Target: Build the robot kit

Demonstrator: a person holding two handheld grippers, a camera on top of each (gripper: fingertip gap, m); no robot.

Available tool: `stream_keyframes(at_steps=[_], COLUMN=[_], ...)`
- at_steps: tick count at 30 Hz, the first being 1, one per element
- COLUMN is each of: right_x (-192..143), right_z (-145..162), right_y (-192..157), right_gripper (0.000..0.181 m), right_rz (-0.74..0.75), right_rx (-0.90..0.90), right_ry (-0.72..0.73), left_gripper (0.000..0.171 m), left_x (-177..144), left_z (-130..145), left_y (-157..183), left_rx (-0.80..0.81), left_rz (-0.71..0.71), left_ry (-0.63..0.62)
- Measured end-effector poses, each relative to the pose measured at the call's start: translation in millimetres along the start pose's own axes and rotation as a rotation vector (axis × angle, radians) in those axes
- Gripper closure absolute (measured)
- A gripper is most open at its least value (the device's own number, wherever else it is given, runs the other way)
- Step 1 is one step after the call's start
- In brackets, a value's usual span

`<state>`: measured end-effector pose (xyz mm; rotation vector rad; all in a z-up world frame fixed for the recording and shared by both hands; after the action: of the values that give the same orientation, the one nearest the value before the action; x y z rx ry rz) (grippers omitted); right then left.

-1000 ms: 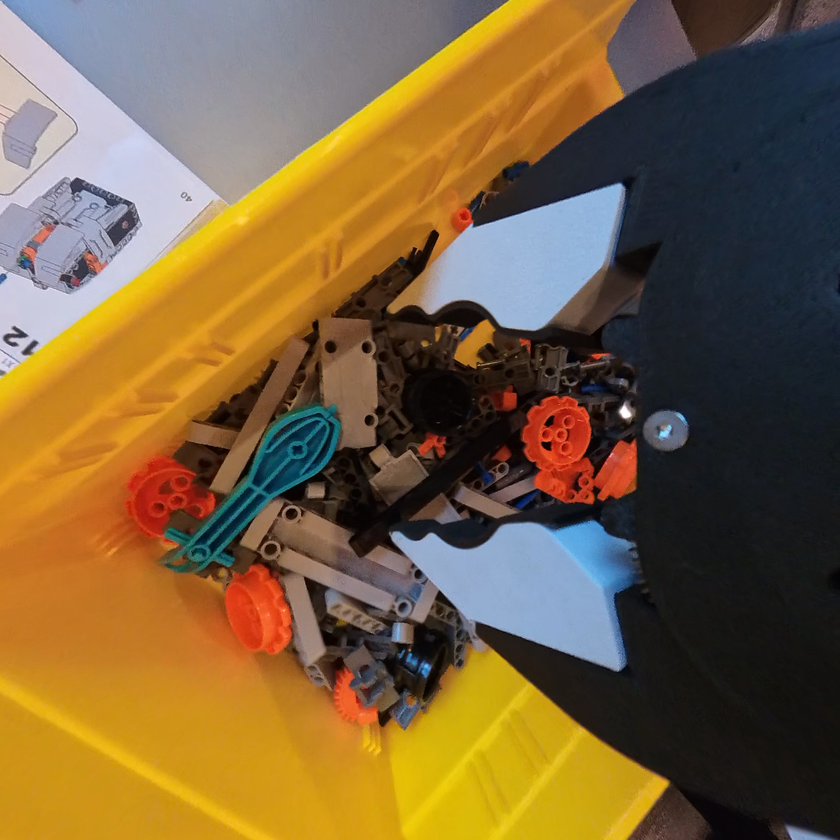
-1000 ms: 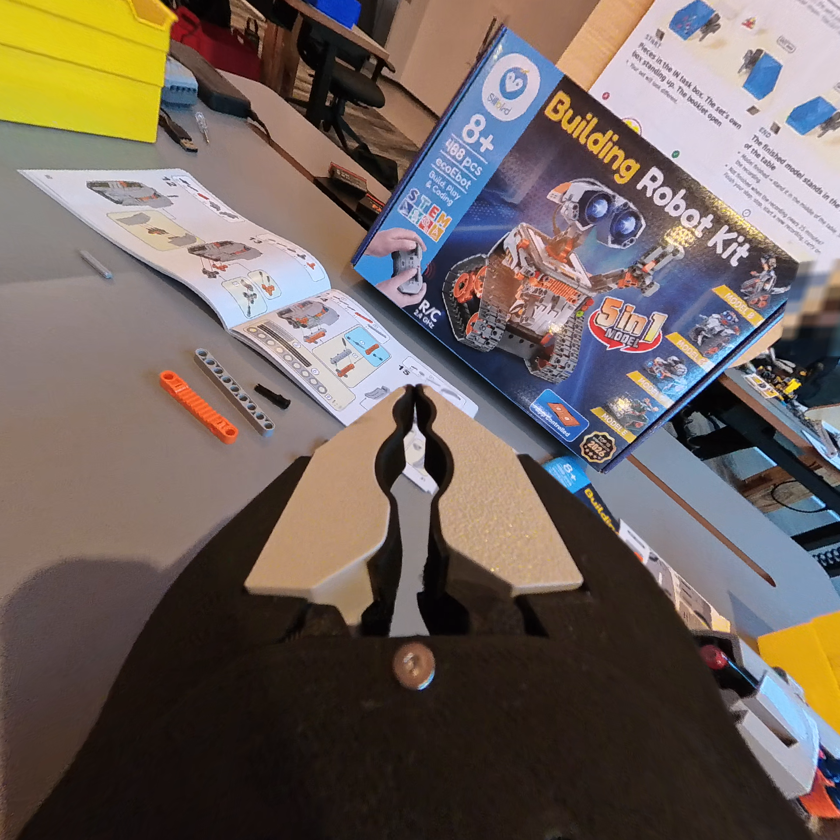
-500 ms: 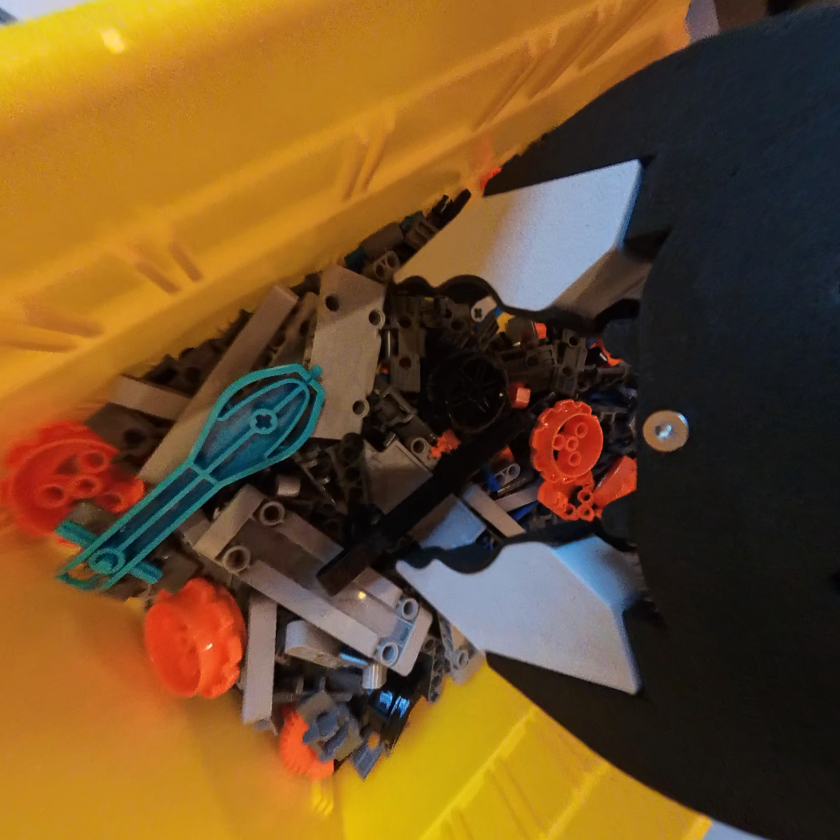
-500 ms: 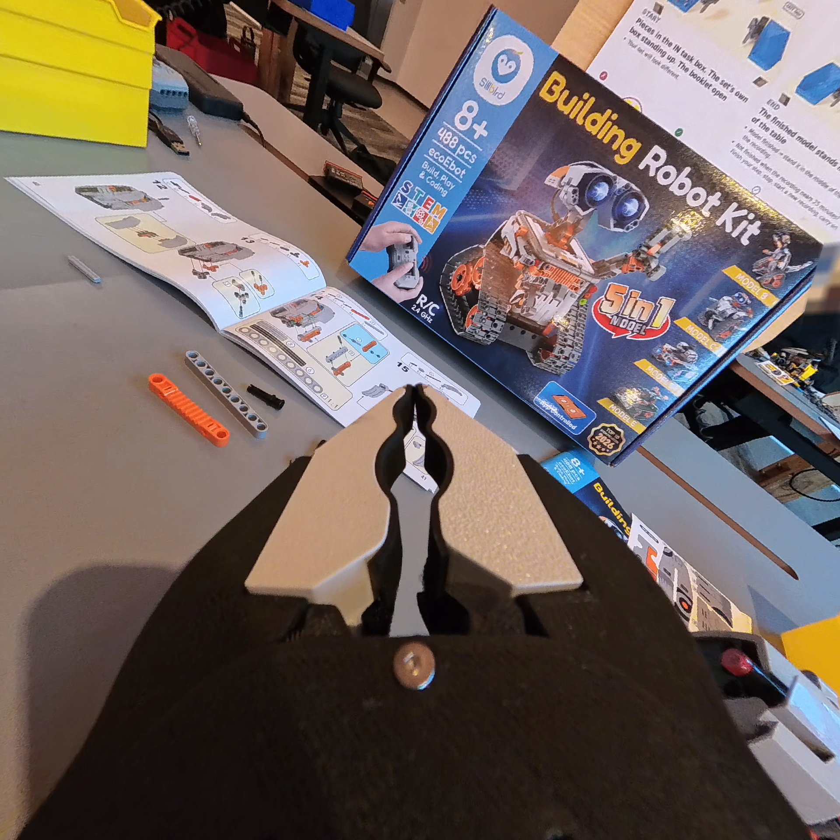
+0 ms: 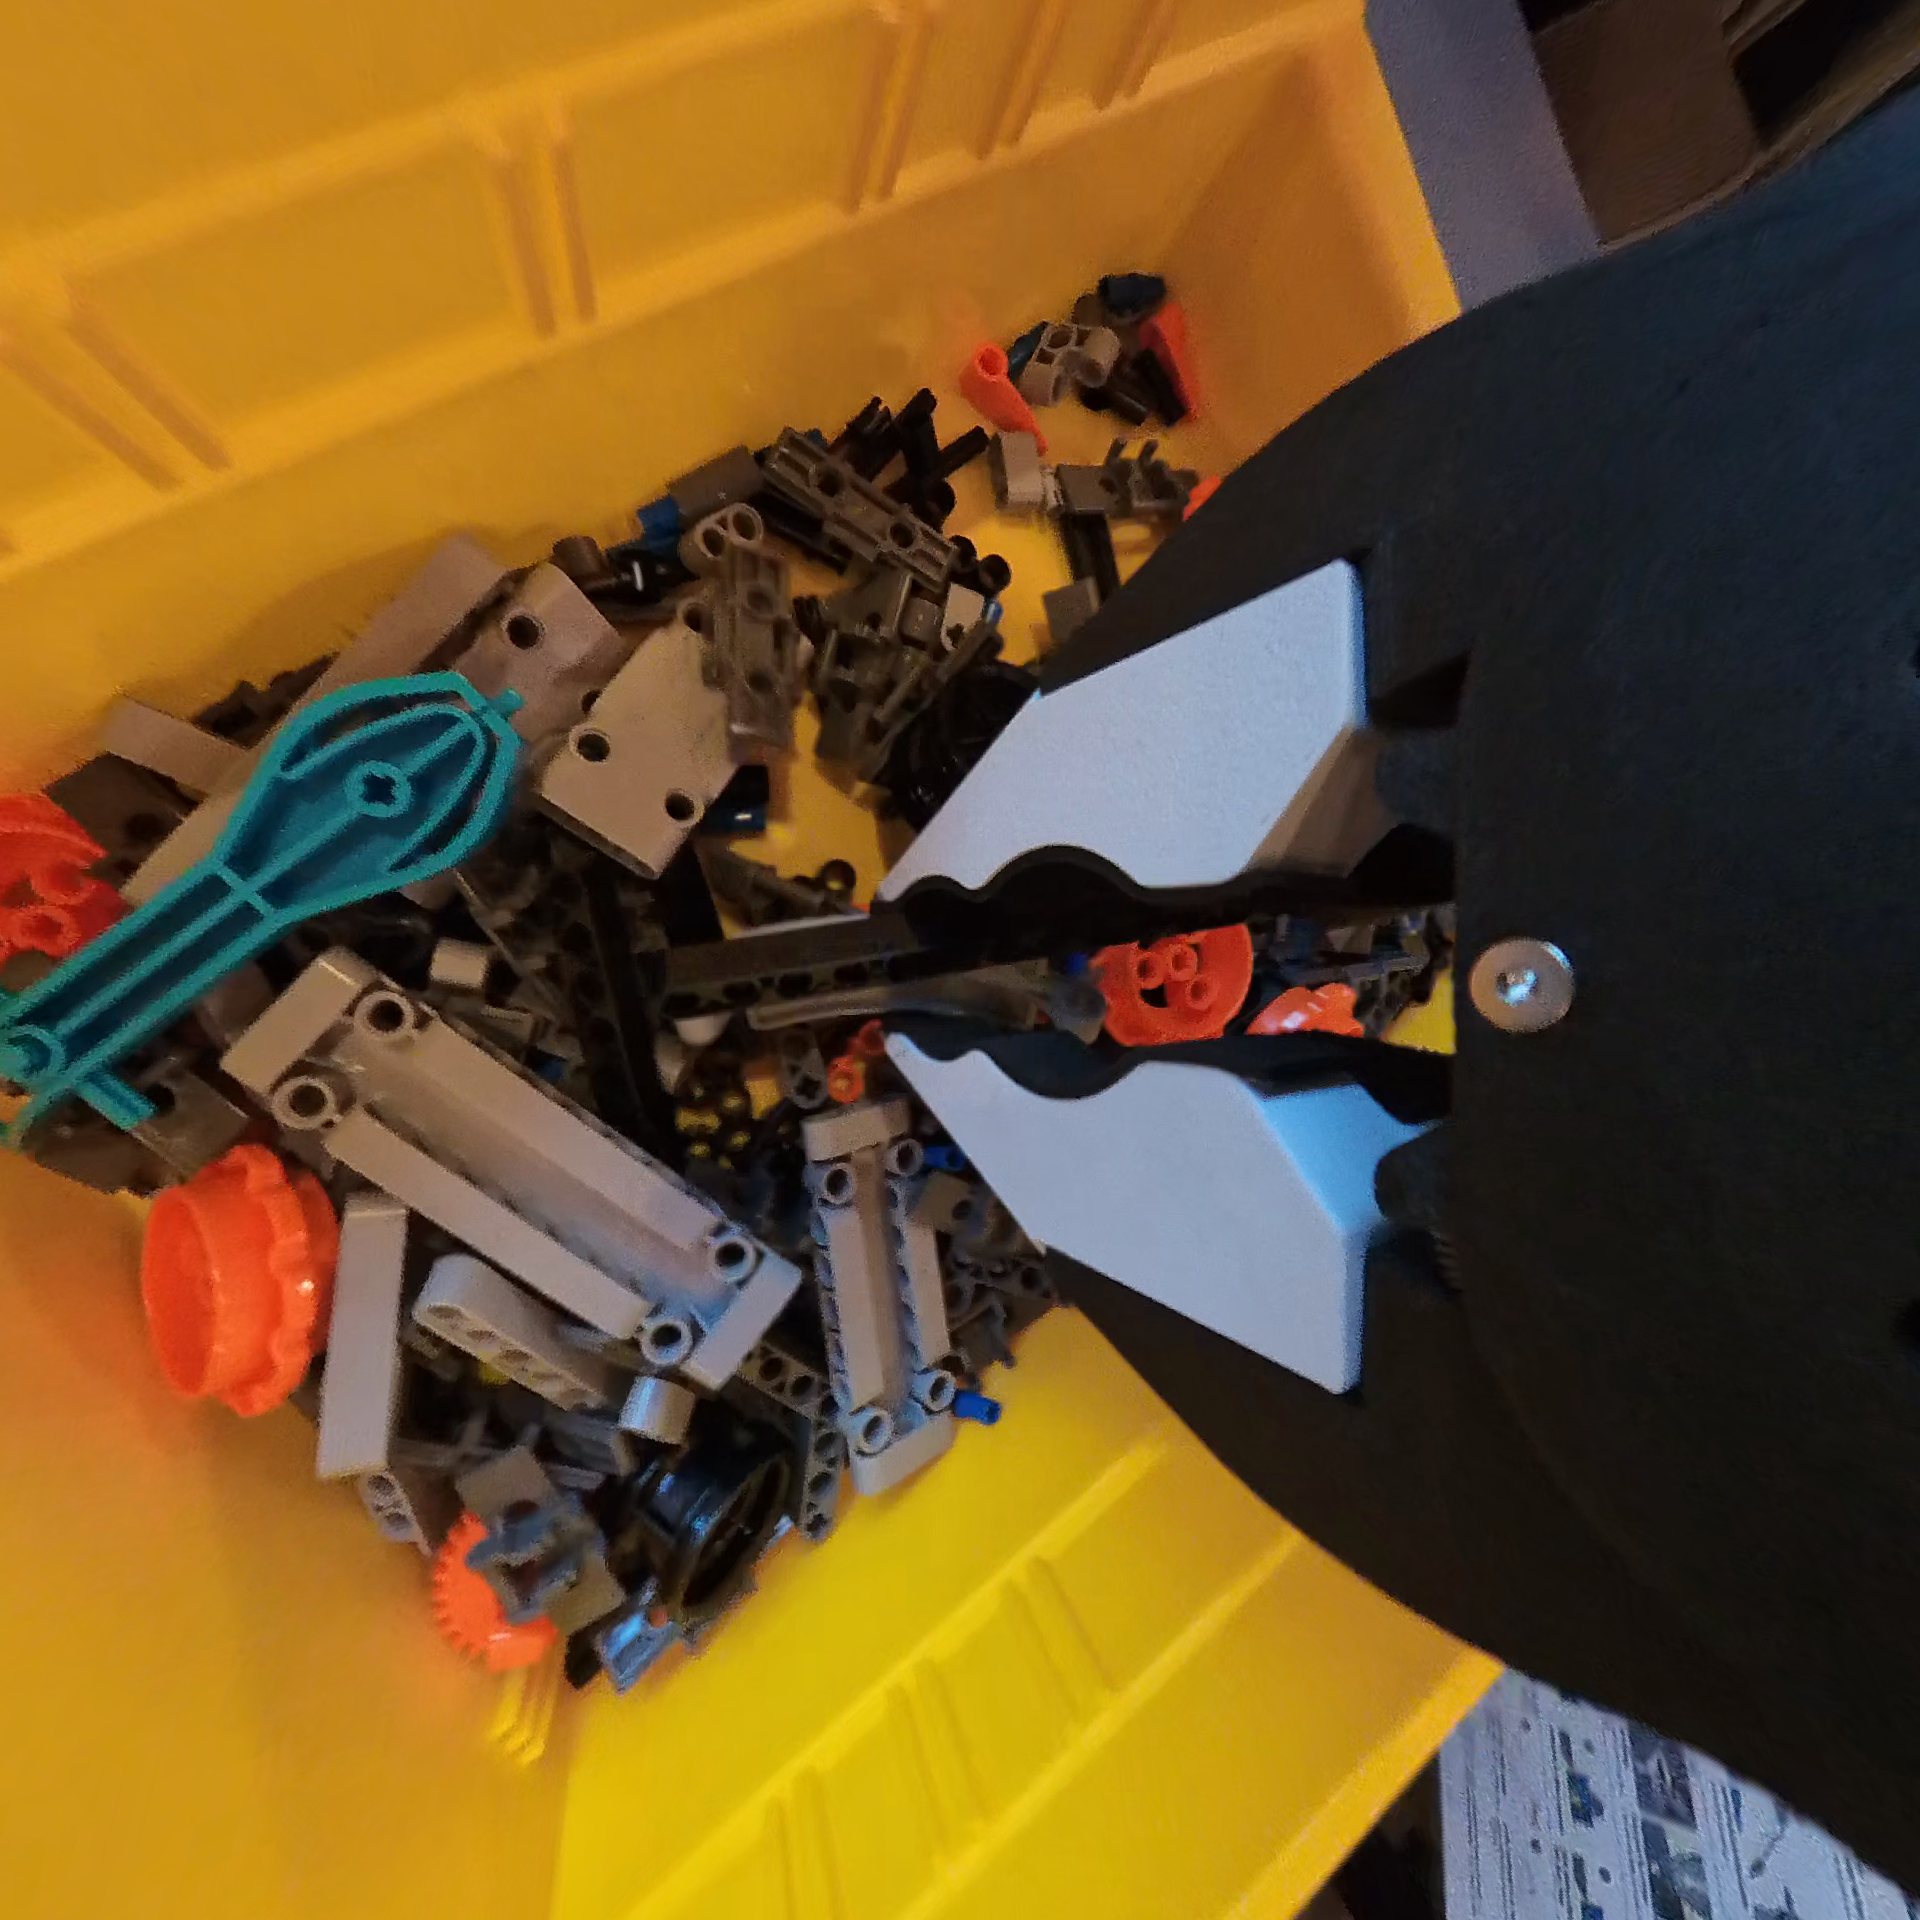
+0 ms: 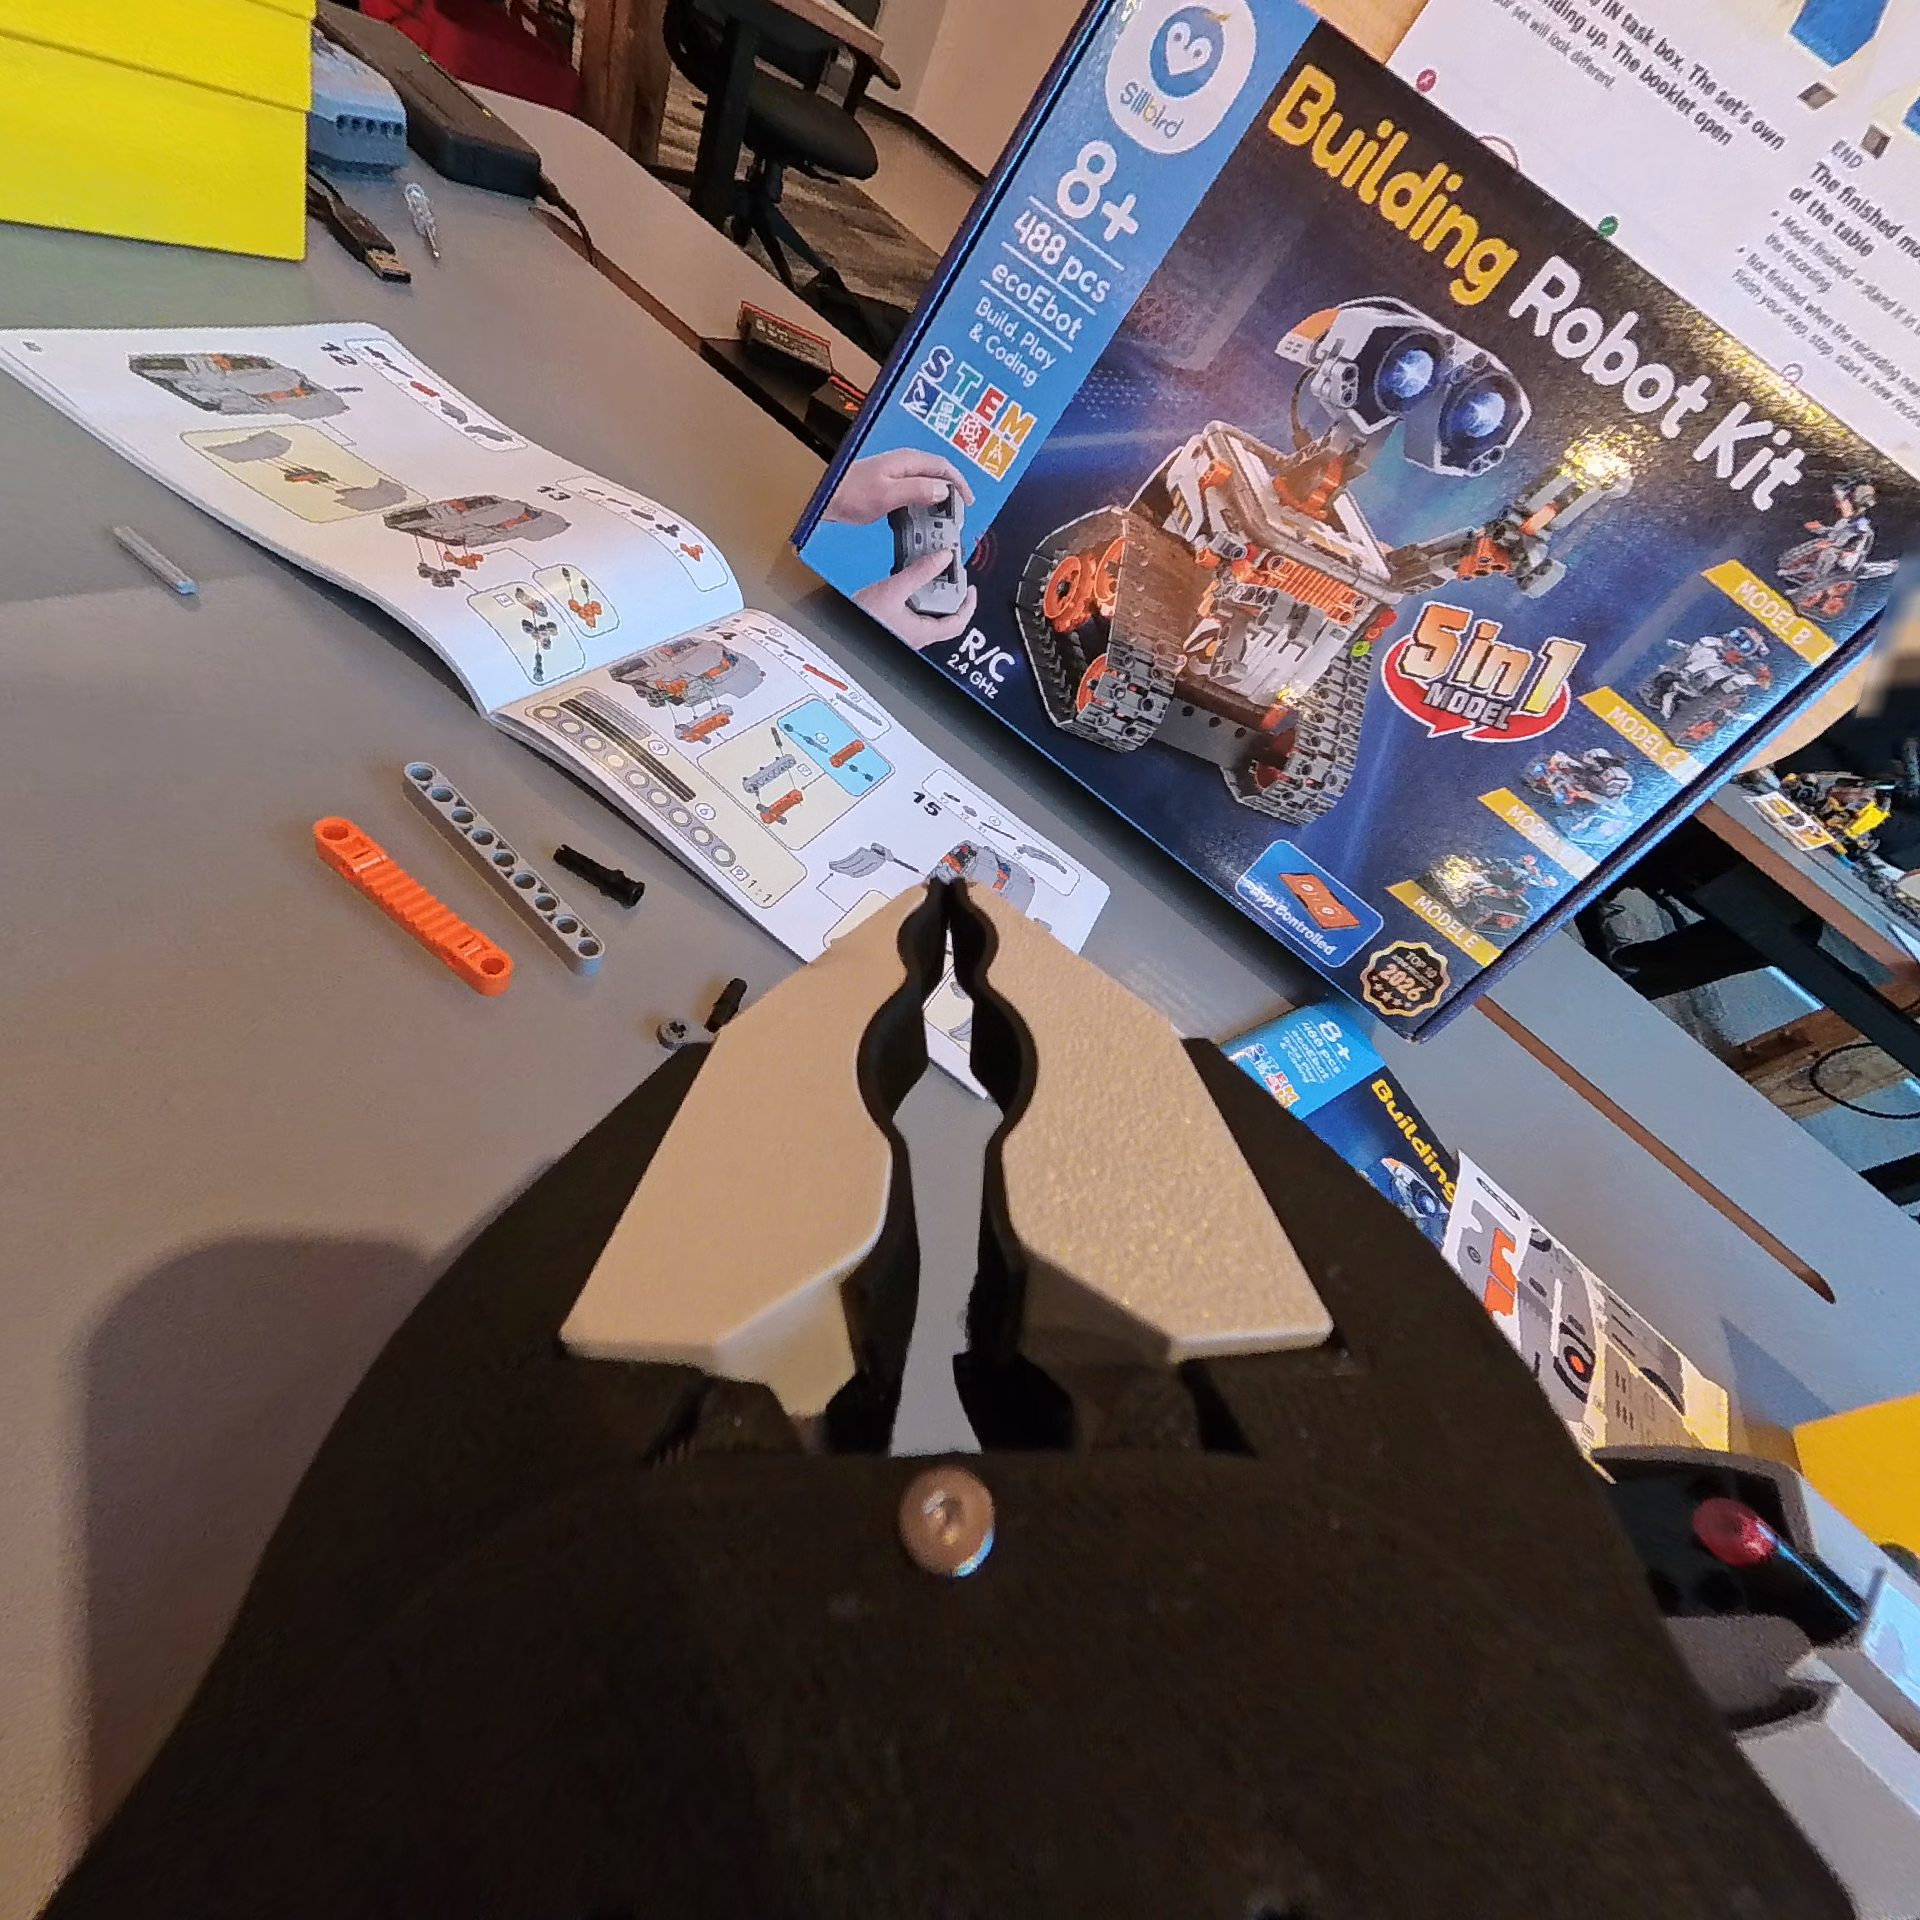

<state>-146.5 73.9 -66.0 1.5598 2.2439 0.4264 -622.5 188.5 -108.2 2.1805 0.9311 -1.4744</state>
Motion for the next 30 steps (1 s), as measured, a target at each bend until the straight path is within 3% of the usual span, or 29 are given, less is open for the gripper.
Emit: stream_keyframes(at_steps=[5, 12, 13, 15, 17, 20, 23, 27, 30], right_x=[2, 3, 3, 3, 3, 5, 5, 5, 4], right_z=[3, 5, 5, 5, 4, 5, 6, 7, 7], right_y=[-1, -4, -4, -5, -6, -8, -9, -8, -6], right_gripper=[0.181, 0.181, 0.181, 0.181, 0.181, 0.181, 0.181, 0.181, 0.181], right_rz=[-0.009, -0.022, -0.024, -0.028, -0.030, -0.038, -0.043, -0.037, -0.033], right_rx=[0.000, -0.008, -0.008, -0.011, -0.018, -0.022, -0.029, -0.033, -0.028], right_ry=[-0.016, -0.030, -0.032, -0.034, -0.032, -0.038, -0.045, -0.050, -0.049], left_gripper=[0.171, 0.171, 0.169, 0.138, 0.118, 0.094, 0.085, 0.076, 0.065], left_x=[-16, -29, -30, -29, -31, -35, -30, 1, 20], left_z=[15, 54, 58, 62, 54, 18, -25, -54, -59], left_y=[-6, 2, 6, 6, 3, 4, 7, 13, 9], left_rx=[-0.068, -0.122, -0.135, -0.159, -0.175, -0.167, -0.133, -0.164, -0.154], left_rz=[0.002, 0.032, 0.051, 0.030, -0.005, -0.003, 0.010, -0.022, -0.130], left_ry=[-0.002, -0.091, -0.105, -0.124, -0.082, 0.060, 0.168, 0.120, 0.056])
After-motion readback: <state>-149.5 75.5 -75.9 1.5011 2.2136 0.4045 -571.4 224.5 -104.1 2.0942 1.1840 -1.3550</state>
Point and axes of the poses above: each gripper's, where its closed fingertips meet, x out along the fingers, z out of its underside, y = z × x across the jaws, the point moved 4 cm from there along -x, back along the fingers, and after that the axes turned 9 degrees about y, right-handed, at the moved point
